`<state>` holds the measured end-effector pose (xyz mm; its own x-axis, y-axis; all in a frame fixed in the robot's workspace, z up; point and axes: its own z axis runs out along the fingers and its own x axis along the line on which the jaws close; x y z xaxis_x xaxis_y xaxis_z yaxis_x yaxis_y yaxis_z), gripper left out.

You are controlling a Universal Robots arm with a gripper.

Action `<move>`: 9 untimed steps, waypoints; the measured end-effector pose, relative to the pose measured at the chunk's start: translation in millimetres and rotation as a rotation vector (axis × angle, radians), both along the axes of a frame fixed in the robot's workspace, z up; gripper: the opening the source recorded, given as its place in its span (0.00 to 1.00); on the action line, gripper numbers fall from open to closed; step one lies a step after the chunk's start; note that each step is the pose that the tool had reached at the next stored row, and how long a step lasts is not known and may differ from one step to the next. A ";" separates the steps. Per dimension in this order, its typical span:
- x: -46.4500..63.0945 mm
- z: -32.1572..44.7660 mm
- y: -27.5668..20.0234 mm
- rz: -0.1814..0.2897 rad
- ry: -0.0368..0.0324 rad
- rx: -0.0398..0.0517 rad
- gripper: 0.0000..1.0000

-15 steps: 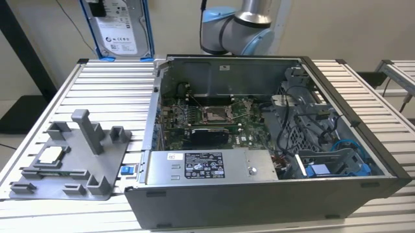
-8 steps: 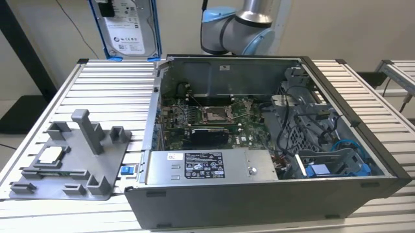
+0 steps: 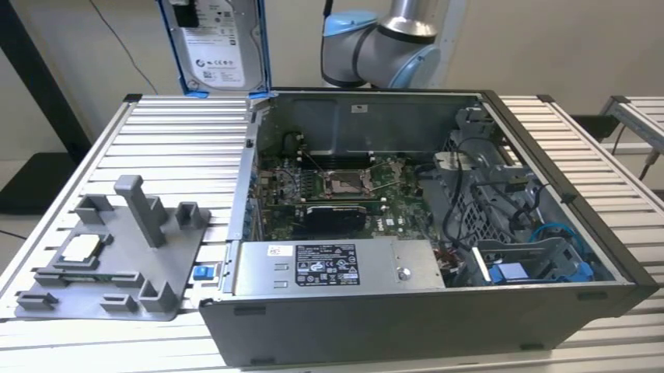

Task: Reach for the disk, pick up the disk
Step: 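Pick up the disk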

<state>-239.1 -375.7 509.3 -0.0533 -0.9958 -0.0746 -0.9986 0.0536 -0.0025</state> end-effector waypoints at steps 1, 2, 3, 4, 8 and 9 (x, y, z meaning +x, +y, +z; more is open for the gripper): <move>2.2 0.0 0.0 0.000 -0.0001 0.0000 0.00; 4.6 0.0 0.0 0.000 0.0000 0.0000 0.00; 7.1 0.0 0.0 0.000 0.0000 0.0000 0.00; 9.6 0.0 0.0 0.000 0.0000 0.0000 0.00; 17.6 0.0 0.0 0.000 0.0000 0.0000 0.00; 19.4 0.0 0.0 0.000 0.0000 0.0000 0.00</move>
<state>-219.7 -375.7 509.2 -0.0533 -0.9958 -0.0746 -0.9986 0.0536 -0.0025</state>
